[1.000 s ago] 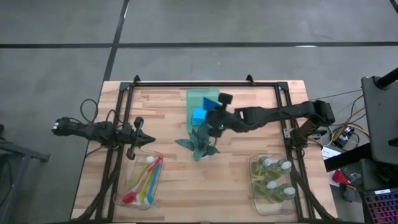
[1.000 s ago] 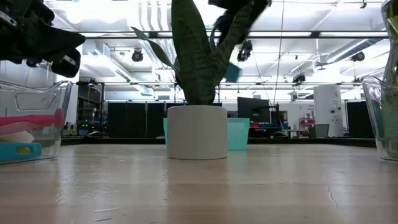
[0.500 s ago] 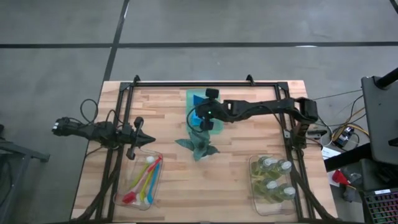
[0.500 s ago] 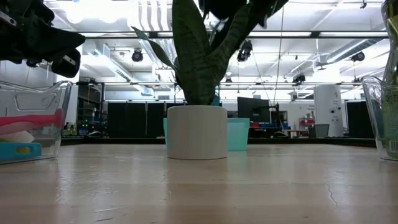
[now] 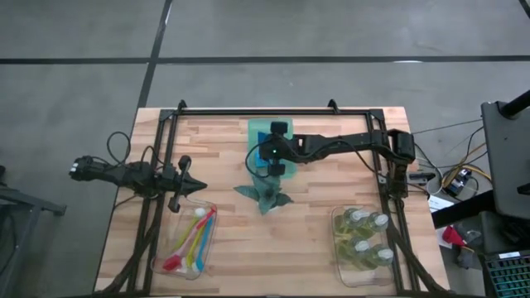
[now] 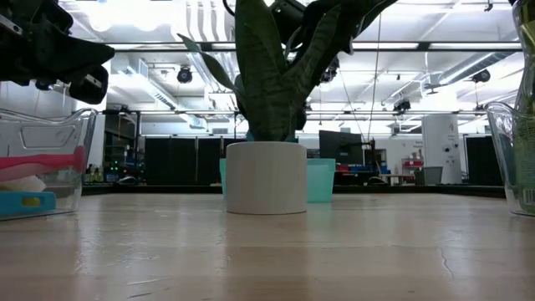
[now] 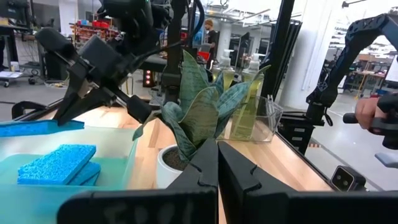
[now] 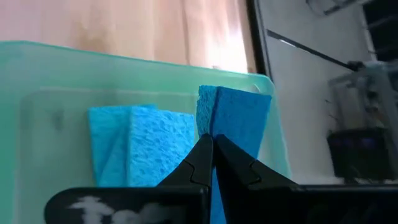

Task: Pick & Place Kitchen Sink Supplies
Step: Put the blue sponge into the green transparent bin, then return to Home Position

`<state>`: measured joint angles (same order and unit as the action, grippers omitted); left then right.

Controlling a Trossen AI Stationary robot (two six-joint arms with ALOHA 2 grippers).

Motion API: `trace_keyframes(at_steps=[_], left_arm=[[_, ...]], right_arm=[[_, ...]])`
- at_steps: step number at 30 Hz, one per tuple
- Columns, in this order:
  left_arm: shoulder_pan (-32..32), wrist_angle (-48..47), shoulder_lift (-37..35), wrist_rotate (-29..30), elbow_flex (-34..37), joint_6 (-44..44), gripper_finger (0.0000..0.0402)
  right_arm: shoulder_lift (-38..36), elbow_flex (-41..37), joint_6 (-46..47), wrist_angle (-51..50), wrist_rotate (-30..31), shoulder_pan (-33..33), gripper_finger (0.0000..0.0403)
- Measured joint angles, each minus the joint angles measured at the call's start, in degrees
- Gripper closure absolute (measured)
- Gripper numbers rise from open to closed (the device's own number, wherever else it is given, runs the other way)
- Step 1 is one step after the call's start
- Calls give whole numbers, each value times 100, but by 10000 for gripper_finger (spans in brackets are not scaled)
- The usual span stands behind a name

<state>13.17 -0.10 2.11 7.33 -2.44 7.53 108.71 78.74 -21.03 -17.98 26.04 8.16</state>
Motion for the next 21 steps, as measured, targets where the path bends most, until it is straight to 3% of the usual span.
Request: trace_keyframes(at_steps=[5,10,21], left_arm=[[-1,-2,0,0,0,-2,401],[-1,-1,0,0,0,-1,401],[-2,-2,0,0,0,-2,401]], right_arm=[[7,0,-82,-100,-534,7,394],[108,0,-102,-277,-681,9,388],[119,31,18,-282,-456,13,283]])
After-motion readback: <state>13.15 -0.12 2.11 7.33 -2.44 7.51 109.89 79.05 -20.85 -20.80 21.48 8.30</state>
